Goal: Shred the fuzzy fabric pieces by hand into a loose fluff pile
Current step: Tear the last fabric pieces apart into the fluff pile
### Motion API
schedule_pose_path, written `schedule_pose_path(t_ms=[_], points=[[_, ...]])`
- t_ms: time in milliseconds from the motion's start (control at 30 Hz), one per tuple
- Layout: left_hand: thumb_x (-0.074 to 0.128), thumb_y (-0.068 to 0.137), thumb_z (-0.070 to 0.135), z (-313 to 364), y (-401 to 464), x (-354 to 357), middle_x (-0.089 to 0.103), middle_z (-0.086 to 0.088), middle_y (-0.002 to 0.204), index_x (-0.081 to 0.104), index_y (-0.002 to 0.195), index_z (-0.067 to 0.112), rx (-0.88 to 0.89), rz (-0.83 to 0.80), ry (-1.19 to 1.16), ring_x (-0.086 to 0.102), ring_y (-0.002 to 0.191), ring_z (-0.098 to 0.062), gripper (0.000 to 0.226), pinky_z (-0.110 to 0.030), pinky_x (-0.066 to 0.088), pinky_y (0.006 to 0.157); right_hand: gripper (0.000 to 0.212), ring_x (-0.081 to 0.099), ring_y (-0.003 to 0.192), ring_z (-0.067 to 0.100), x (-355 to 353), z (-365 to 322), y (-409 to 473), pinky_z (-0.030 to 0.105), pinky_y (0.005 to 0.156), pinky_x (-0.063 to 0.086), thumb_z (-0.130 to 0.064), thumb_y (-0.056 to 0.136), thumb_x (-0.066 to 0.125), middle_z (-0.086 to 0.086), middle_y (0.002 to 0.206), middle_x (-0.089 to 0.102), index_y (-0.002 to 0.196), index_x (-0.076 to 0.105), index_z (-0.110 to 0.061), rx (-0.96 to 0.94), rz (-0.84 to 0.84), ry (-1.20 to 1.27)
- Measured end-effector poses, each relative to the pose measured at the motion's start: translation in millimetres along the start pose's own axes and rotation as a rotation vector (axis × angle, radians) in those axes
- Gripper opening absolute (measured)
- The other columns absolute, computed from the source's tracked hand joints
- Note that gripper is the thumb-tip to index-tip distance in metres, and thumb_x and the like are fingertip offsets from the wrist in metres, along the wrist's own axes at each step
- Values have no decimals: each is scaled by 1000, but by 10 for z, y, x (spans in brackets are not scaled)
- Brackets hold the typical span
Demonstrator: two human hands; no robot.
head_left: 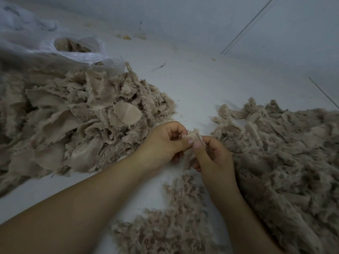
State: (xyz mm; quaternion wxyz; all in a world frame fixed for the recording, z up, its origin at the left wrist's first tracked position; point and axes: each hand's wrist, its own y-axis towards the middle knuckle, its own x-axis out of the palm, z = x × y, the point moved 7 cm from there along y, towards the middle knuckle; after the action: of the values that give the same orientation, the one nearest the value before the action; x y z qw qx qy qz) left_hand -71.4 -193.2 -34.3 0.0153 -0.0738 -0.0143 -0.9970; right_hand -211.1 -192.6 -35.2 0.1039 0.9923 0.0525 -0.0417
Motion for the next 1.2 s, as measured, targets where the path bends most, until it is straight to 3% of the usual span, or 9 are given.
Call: schedule_pose_path(t_ms=[133, 400, 500, 600, 700, 867, 967, 1033, 1200], points=[[63, 92, 11, 18, 7, 0, 48, -6, 53, 63, 79, 7, -1, -16, 13, 39, 43, -14, 14, -20, 35, 41, 44, 32, 54, 21, -13, -77, 4, 40, 50, 30, -18, 96, 64, 28, 60, 35, 67, 46, 10, -79, -3, -86], [55, 98, 10, 88, 46, -292, 41, -2, 46, 56, 75, 6, 67, 260, -128, 33, 41, -15, 23, -20, 27, 40, 42, 38, 62, 17, -69, -2, 22, 33, 59, 36, -16, 97, 61, 31, 62, 42, 71, 49, 15, -59, 43, -44], [62, 94, 24, 91, 74, -182, 49, -7, 52, 64, 84, 4, 2, 83, -21, 37, 42, -17, 22, -22, 27, 42, 46, 32, 53, 22, -7, -47, 4, 37, 51, 31, -23, 94, 61, 23, 57, 33, 61, 43, 3, -98, -27, -89], [70, 85, 29, 85, 45, 34, 60, -10, 60, 73, 87, 8, -30, -134, 116, 48, 43, -13, 21, -17, 34, 43, 39, 46, 53, 39, 34, -66, -19, 45, 51, 41, -23, 90, 62, 26, 58, 51, 62, 55, 3, -115, -79, -110], [64, 91, 8, 100, 71, -40, 57, -4, 51, 69, 73, 10, 11, -6, 61, 45, 38, -10, 19, -14, 34, 40, 39, 46, 51, 34, 46, -50, -17, 48, 51, 43, -17, 95, 64, 32, 62, 49, 66, 56, 9, -114, -94, -139], [54, 98, 10, 143, 76, -280, 47, -3, 48, 54, 63, 11, 89, 202, -33, 35, 37, -15, 35, -22, 32, 43, 39, 49, 57, 45, -47, -11, 8, 40, 57, 43, -13, 97, 60, 40, 69, 50, 78, 56, 20, -109, 13, -83], [52, 100, 12, 145, 71, -278, 46, -4, 50, 50, 65, 9, 68, 177, -5, 35, 39, -17, 35, -22, 28, 43, 36, 47, 55, 36, -90, -15, 11, 36, 63, 42, -14, 98, 59, 41, 71, 50, 77, 58, 16, -98, 72, -36], [52, 100, 17, 148, 72, -237, 47, -4, 53, 50, 71, 8, 48, 155, 27, 36, 39, -18, 31, -22, 27, 42, 37, 49, 59, 45, -80, -39, 8, 39, 58, 45, -15, 98, 59, 39, 70, 51, 73, 60, 12, -105, 62, -31], [67, 83, 41, 41, 8, 37, 57, -3, 60, 63, 98, 14, -149, -107, 22, 43, 41, -17, 30, -18, 27, 39, 33, 55, 63, 44, 17, -88, 0, 50, 59, 47, -20, 93, 59, 25, 64, 60, 67, 65, 0, -130, -46, -58]])
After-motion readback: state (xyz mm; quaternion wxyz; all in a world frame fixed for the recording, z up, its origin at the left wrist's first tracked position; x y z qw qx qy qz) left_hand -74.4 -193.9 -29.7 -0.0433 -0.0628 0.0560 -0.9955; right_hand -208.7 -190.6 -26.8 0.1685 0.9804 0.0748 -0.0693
